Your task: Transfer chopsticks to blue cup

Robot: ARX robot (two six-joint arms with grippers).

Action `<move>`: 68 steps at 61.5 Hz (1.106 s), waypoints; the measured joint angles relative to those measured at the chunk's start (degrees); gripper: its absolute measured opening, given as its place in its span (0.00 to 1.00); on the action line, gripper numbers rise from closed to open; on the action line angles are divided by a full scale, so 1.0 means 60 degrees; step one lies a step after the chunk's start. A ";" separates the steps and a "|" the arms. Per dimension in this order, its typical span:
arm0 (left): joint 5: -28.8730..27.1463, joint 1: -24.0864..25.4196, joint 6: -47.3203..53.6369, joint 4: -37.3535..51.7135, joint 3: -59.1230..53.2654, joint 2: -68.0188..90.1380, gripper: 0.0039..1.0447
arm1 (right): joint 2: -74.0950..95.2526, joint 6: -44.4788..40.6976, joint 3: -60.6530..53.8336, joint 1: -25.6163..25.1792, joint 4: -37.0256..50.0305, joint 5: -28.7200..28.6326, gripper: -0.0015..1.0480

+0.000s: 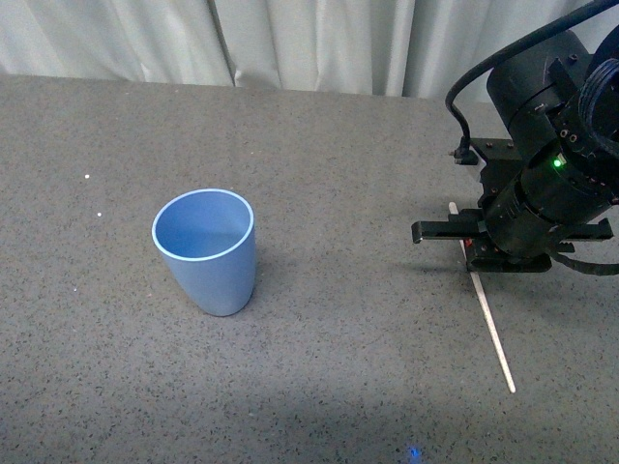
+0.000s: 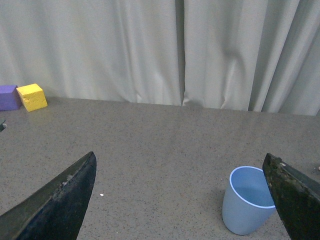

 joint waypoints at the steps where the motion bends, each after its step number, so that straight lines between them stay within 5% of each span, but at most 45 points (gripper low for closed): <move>1: 0.0000 0.0000 0.0000 0.0000 0.0000 0.0000 0.94 | -0.0007 0.0011 -0.0015 -0.0007 0.0029 -0.0015 0.01; 27: 0.0000 0.0000 0.0000 0.0000 0.0000 0.0000 0.94 | -0.1902 0.0306 -0.1927 0.0204 0.2608 -0.0925 0.01; 48: 0.0000 0.0000 0.0000 0.0000 0.0000 0.0000 0.94 | -0.3661 -0.1147 -0.2867 0.1858 0.8695 -0.1949 0.01; 68: 0.0000 0.0000 0.0000 0.0000 0.0000 0.0000 0.94 | -0.2645 -0.1169 -0.2466 0.3169 1.1551 -0.3322 0.01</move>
